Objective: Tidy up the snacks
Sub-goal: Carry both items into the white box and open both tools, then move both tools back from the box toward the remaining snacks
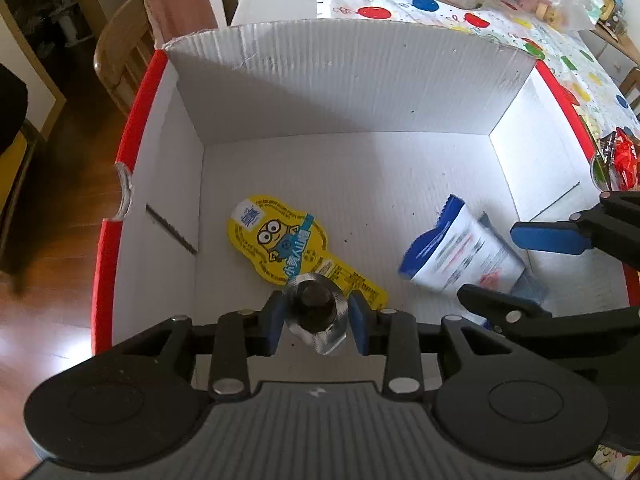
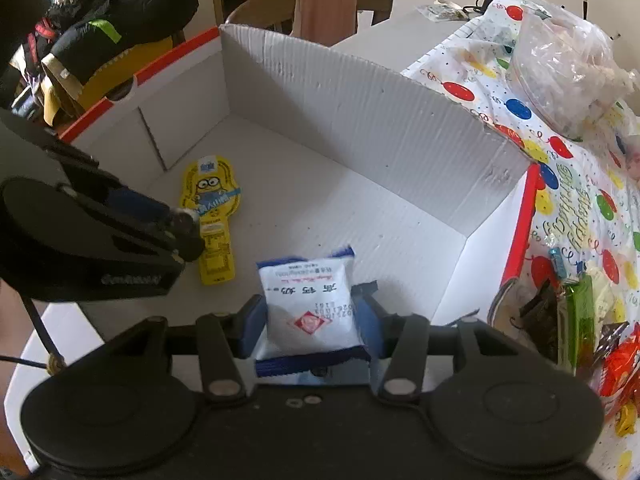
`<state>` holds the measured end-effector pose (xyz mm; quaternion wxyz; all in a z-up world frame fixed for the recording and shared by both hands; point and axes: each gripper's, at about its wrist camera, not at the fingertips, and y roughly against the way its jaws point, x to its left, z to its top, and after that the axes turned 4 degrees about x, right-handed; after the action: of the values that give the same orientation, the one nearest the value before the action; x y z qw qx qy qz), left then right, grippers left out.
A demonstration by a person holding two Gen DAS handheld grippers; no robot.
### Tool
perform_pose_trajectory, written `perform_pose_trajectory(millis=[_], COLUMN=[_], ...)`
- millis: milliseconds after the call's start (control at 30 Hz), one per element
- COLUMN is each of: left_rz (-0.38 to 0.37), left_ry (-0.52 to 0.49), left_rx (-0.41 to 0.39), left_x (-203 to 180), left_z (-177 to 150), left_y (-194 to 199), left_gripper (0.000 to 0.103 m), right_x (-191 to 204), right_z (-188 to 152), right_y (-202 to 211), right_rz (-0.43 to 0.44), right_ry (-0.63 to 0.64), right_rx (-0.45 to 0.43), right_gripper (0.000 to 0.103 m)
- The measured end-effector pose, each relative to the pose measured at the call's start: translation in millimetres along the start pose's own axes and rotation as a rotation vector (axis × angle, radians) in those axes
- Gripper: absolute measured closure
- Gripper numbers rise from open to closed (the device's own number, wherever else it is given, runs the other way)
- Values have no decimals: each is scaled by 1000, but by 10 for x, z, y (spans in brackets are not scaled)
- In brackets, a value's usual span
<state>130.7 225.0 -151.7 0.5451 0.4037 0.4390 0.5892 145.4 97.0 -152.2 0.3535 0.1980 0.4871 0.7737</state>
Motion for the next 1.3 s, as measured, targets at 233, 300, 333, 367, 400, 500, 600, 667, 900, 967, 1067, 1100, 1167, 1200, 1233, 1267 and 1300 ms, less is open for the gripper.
perform_pose_trajectory(millis=[233,300,333,367,400,500,600,667,900,967,1067,1100,1167,1200,1233,1267,1300], left_rz=[-33,-38,-43,-48,-52,-66,-100,-120,-159,-163,-176,-181,-186,-188,-190,-193,-195], left_ry=[27,33,34,36,39,38,35,30,-6,-17,-42,-48,-63,-70,-75,-84,-92], left_rx=[-56,-77,-88,-101,-110,-148,-187,-214,-301,-327,-351,-356,-369,-374,-379,-384,-388], left_x=[52,51,43,36,26,-37,-124,-193,-511,-632,-807,-863,-1007,-1073,-1136,-1220,-1286], left_z=[-65,-85,-93,-104,-111,-130,-137,-149,-174,-195,-186,-174,-164,-160,-159,-152,-151], left_y=[191,269,310,356,396,542,678,771,1084,1163,1243,1259,1289,1298,1303,1306,1304], left_gripper=[55,54,53,52,50,49,46,45,39,35,35,35,31,28,27,27,26], right_x=[-93,-149,-179,-206,-228,-287,-355,-409,-633,-720,-873,-904,-1006,-1056,-1113,-1166,-1227], right_z=[-42,-55,-64,-76,-89,-130,-193,-240,-469,-540,-669,-718,-814,-862,-912,-959,-1009], right_y=[198,273,317,365,411,562,718,827,1258,1364,1510,1544,1609,1634,1657,1677,1694], right_rz=[33,40,49,56,60,70,81,88,86,80,75,70,61,59,58,57,54], right_ry=[-41,-67,-80,-94,-104,-131,-165,-180,-215,-230,-252,-257,-271,-278,-286,-294,-304], right_rx=[-51,-67,-78,-89,-100,-138,-173,-197,-299,-321,-353,-360,-367,-369,-370,-370,-370], right_gripper=[51,51,50,50,50,48,42,41,31,30,26,25,23,20,19,19,18])
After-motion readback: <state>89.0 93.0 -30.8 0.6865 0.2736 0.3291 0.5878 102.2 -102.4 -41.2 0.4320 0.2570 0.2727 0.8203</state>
